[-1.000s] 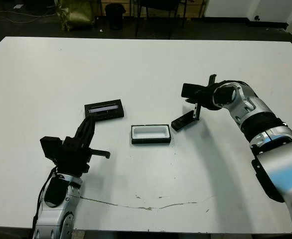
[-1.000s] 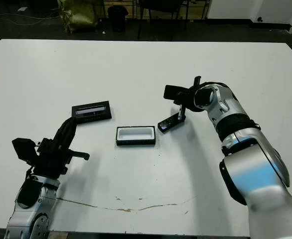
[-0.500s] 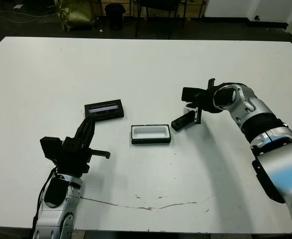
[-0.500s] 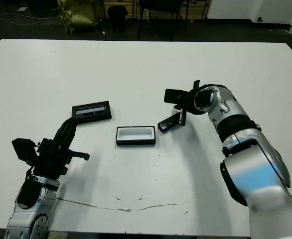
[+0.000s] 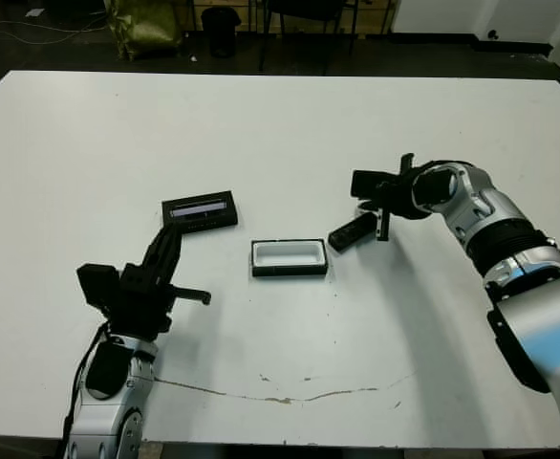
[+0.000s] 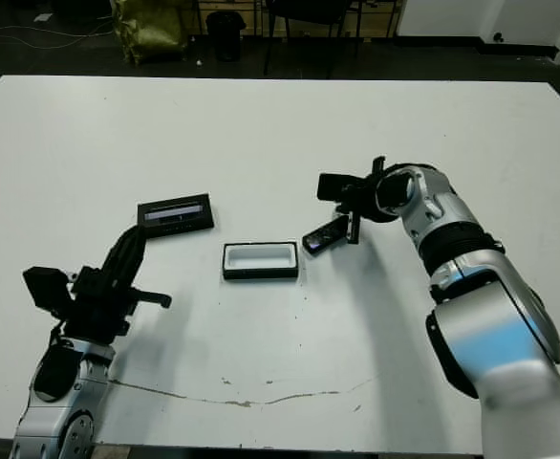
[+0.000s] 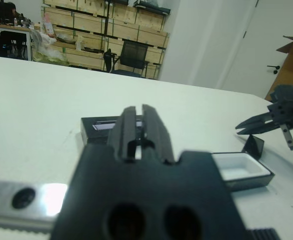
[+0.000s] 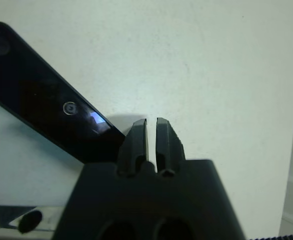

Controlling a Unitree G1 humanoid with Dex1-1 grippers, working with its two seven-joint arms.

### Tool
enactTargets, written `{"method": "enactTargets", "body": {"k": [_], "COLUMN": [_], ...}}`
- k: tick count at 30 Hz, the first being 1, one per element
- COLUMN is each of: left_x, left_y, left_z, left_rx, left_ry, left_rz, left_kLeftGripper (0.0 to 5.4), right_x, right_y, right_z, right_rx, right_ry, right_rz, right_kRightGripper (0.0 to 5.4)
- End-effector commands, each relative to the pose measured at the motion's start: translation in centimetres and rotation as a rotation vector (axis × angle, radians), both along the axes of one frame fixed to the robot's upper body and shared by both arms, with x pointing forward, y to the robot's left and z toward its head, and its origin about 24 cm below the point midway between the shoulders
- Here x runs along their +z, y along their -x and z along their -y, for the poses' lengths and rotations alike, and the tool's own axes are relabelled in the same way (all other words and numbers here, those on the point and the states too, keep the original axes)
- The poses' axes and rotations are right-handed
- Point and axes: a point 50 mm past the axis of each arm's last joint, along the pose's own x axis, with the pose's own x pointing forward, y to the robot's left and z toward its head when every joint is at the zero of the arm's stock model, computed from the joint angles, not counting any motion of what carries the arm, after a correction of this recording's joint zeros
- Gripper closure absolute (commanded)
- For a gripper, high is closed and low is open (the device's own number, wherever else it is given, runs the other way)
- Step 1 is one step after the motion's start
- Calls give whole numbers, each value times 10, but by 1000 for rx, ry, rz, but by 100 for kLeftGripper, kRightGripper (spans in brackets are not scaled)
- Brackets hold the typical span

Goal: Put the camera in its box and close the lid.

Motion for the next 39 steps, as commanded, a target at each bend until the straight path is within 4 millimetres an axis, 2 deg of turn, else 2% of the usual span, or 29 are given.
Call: {"method": "enactTargets", "body": {"k": [1, 14, 27, 39], "left_x": [-5, -5, -6, -7], "left_y": [2, 2, 2, 3], "left_z": [-2, -2, -2, -3], "left_rx": [11, 25, 21, 35], "left_ry": [-6, 4, -5, 4], "left_rz": [-37, -39, -28, -34], "left_kLeftGripper": [539, 539, 539, 539], "right_x": [-11, -11, -5, -3], "right_y": [6, 14, 28, 44], "right_z": [9, 15, 31, 36], "right_rx": [-6, 22, 46, 72], "right_ry": [16, 55, 0, -28], "right_rz": [-53, -93, -120, -132], "right_kRightGripper": [540, 540, 540, 540]}}
